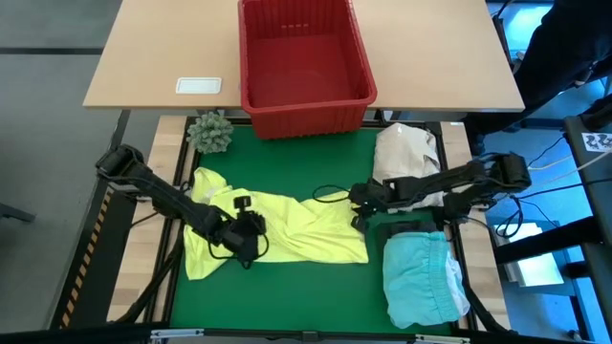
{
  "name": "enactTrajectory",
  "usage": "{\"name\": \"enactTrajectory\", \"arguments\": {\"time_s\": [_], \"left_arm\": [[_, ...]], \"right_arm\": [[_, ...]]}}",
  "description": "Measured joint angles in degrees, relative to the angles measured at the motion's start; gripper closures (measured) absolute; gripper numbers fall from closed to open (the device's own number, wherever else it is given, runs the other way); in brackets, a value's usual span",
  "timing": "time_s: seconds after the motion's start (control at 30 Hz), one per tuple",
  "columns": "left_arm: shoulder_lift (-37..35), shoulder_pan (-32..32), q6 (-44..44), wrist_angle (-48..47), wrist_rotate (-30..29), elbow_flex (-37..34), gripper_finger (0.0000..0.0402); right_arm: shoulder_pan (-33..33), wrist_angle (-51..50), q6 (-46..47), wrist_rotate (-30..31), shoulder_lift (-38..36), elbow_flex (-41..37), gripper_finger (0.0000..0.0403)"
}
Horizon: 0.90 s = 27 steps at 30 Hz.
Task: Fold Laundry from Bin
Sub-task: Fold the yellow shirt
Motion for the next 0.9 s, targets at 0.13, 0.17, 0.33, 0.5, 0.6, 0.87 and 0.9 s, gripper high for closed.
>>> {"name": "enactTrajectory", "arguments": {"time_s": [0.13,0.17,0.33,0.5,0.6,0.87,0.9], "left_arm": [[-0.32,-0.83,-6.07,-0.12,5.51,-3.82,0.0294],[-0.3,-0.97,-7.34,-0.02,7.42,-4.61,0.0294],[-0.3,-2.13,-11.77,-0.15,13.4,-6.97,0.0294],[-0.3,-3.67,-11.73,2.06,14.98,-6.82,0.0294],[-0.3,-4.84,-11.59,1.8,14.44,-5.08,0.0294],[-0.3,-7.73,-12.34,-8.05,10.66,1.52,0.0294],[-0.3,-8.03,-13.17,-9.37,10.65,2.01,0.0294]], "right_arm": [[-1.91,-1.51,1.59,-0.11,2.04,0.07,0.04],[-2.37,-1.91,1.99,-0.02,2.29,0.22,0.0401],[-4.73,-5.12,2.51,1.7,2.37,0.75,0.0401],[-8.06,-11.72,2.28,5.38,2.59,3.18,0.0401],[-10.45,-16.41,1.09,7.9,2.63,4.94,0.0402],[-15.49,-18.62,-2.59,8.98,2.54,5.64,0.0402],[-15.56,-18.5,-2.96,8.7,2.11,5.64,0.0402]]}}
